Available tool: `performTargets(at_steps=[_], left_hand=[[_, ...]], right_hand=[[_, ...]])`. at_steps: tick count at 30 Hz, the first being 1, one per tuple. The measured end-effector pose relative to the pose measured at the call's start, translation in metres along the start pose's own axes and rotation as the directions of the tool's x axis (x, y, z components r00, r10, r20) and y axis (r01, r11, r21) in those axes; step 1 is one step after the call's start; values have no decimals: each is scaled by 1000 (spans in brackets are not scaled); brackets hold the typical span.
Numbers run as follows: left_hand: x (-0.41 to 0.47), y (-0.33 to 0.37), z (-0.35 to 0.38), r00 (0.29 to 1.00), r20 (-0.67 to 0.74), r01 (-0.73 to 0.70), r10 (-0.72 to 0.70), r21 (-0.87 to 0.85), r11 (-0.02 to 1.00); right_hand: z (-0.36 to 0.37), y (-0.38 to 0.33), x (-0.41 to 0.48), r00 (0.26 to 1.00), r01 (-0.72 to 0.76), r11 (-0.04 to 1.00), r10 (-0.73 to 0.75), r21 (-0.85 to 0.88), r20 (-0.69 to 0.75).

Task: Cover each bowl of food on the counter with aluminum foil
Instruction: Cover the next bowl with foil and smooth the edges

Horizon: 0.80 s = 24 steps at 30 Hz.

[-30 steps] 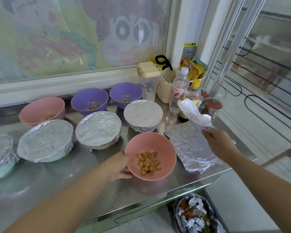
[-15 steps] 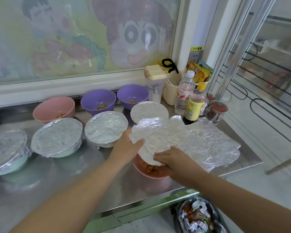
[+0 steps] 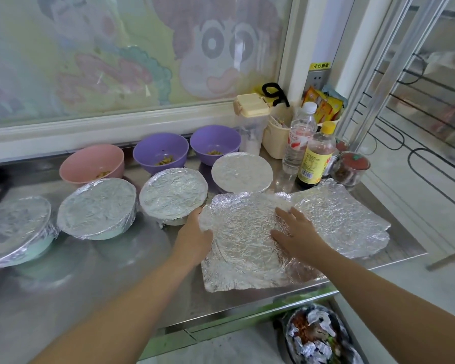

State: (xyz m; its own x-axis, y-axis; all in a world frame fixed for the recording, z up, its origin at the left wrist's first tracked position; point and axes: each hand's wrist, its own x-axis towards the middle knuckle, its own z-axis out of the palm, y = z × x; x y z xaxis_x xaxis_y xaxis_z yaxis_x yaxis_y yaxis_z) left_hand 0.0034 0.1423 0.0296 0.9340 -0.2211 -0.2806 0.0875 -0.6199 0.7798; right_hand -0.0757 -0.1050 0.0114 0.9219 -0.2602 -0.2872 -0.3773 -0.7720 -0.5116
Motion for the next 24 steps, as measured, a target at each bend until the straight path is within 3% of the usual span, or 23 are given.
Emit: performTargets(at_steps=[3,8,11,13,15,16,18,21,24], left_hand=[[0,-3,0,1000,9,13,-13,1,1000],[-2,-12,-6,996,67,58,-55,-41,997],[-6,-16,-13,999,32,8,-8,-1,1000],[-13,-10,-15,991,-41,-117,128,197,973],[-26,4,-12,932,-64,-291,356,453,843],[-31,12,-9,869,-13,-415,495,526,742],[-35,20,3,746,219,-619,629,578,532],[-23,11,22,678,515,-710,525,645,283],[-12,-1,27,702,566,-692,432,685,226]], right_hand=[[7,-4,-2,999,-5,988,0,152,33],[16,-6,-19,998,40,988,-48,152,50],[17,-3,-24,999,53,998,-53,33,-4],[14,-8,-27,990,86,990,-97,-111,-102],[13,-16,-32,973,168,960,-198,-222,-117],[15,-19,-35,965,215,939,-247,-269,-90],[22,-21,-38,947,299,889,-321,-346,-6],[30,-14,-30,938,336,862,-342,-380,54],[28,-12,-24,942,324,864,-332,-385,48]])
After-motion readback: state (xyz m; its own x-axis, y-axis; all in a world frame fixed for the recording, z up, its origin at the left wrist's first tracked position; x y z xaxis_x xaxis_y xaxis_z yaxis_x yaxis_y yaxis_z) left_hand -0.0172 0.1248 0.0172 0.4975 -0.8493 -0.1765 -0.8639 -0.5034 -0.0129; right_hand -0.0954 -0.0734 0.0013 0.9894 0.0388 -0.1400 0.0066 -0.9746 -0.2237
